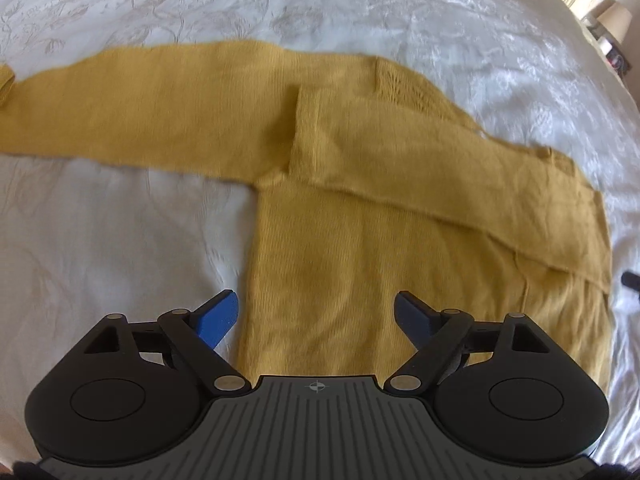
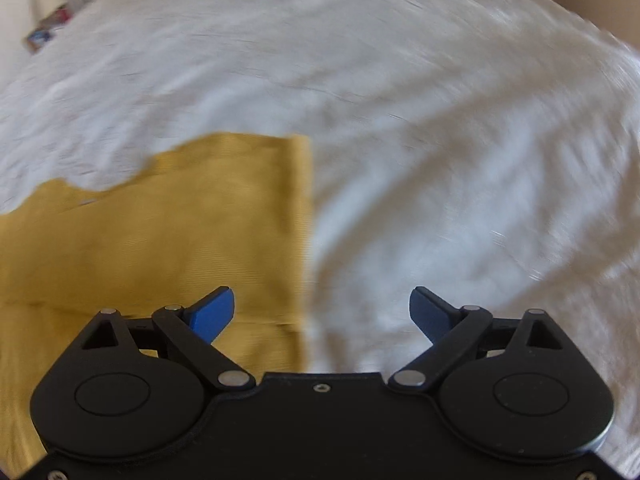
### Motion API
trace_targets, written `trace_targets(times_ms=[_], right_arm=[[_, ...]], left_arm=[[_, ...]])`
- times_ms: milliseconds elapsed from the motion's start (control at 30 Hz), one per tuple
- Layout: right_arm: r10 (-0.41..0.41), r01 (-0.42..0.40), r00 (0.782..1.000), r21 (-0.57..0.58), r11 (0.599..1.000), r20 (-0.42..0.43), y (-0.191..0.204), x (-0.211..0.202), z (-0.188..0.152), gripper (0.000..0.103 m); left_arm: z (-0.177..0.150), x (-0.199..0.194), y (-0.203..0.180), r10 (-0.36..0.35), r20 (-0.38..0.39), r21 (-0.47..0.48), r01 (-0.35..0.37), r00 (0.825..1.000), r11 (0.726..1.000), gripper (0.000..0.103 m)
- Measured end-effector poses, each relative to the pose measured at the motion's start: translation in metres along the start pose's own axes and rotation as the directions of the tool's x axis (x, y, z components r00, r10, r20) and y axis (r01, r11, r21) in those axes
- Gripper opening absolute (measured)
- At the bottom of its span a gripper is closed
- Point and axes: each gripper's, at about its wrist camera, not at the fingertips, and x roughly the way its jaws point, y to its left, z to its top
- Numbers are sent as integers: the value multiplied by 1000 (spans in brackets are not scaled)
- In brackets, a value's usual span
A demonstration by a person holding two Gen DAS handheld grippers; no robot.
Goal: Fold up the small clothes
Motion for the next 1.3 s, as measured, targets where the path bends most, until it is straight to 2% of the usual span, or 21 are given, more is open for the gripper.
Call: trace_targets(times_ms=[100, 167, 233, 300, 433, 533, 700, 833, 933, 1033, 1133, 1200, 1300], right_arm=[[106, -108, 994, -108, 988, -26, 47, 2, -10, 96], [146, -155, 987, -161, 975, -63, 70, 10, -20, 96], [149, -172, 981, -205, 963, -121, 85, 18, -37, 96], [116, -162, 975, -251, 954, -189, 93, 26, -58, 96], [66, -143, 976, -379, 914, -209, 97, 17, -100, 100], [72, -158, 969, -373, 914, -235, 88, 8, -112, 101], [82, -167, 964, -335, 927, -254, 75, 3, -119, 101], [93, -179, 959, -318, 931, -266, 64, -2, -128, 101], [104, -189, 956, -304, 934, -273, 56, -6, -134, 101], [117, -198, 953, -285, 938, -280, 49, -7, -137, 101], [129, -209, 950, -274, 939, -284, 41, -10, -139, 101], [137, -216, 948, -268, 939, -287, 37, -9, -138, 101], [143, -222, 947, -262, 939, -288, 32, -10, -137, 101]], left_arm=[[-17, 6, -6, 10, -26, 34, -9, 1000, 999, 85], [-28, 8, -11, 23, -40, 71, -20, 999, 997, 86], [-41, 11, -13, 41, -51, 109, -35, 998, 993, 88], [-53, 13, -15, 56, -61, 146, -47, 997, 988, 92], [-72, 10, -18, 78, -58, 207, -64, 995, 976, 96], [-76, 1, -24, 75, -39, 211, -65, 996, 975, 96], [-69, -17, -45, -12, 45, 193, 3, 999, 981, 96], [-62, -8, -67, -42, 50, 196, 31, 998, 980, 96], [-65, 5, -85, -12, 37, 216, 3, 999, 976, 96], [-75, 15, -83, 55, -3, 246, -53, 998, 968, 96], [-82, 14, -65, 93, -16, 220, -87, 996, 972, 97], [-87, 8, -49, 92, -18, 172, -88, 996, 981, 97], [-96, -1, -30, 102, -22, 153, -98, 994, 983, 97]])
